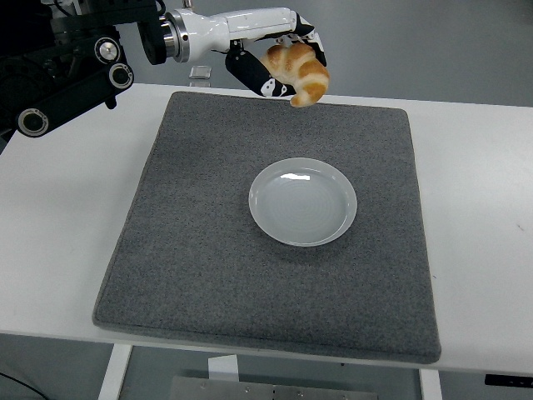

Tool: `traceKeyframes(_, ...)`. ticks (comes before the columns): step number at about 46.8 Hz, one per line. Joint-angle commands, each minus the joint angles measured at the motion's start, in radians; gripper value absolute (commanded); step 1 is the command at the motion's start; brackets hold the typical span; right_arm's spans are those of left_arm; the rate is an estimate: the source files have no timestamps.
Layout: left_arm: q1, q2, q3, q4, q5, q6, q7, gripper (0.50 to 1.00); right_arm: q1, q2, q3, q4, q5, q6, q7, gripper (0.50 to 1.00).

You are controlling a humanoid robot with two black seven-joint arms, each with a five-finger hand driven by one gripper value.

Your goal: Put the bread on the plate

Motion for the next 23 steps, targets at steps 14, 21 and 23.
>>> traceKeyframes(14, 0.049, 0.002, 0.061, -0.046, 0.051, 0.004, -0.002, 0.5, 0.0, 0.0, 0.0, 0.0, 0.0, 0.0, 0.0, 0.952)
traceKeyframes(21, 0.095, -0.014, 0.064, -0.043, 0.157, 0.032, 0.0, 0.5, 0.0, 0.0, 0.0, 0.0, 0.0, 0.0, 0.0, 0.952)
traceKeyframes(23, 0.11, -0.021, 0.064, -0.038, 0.173, 0.038, 0.0, 0.5, 0.0, 0.0, 0.0, 0.0, 0.0, 0.0, 0.0, 0.952)
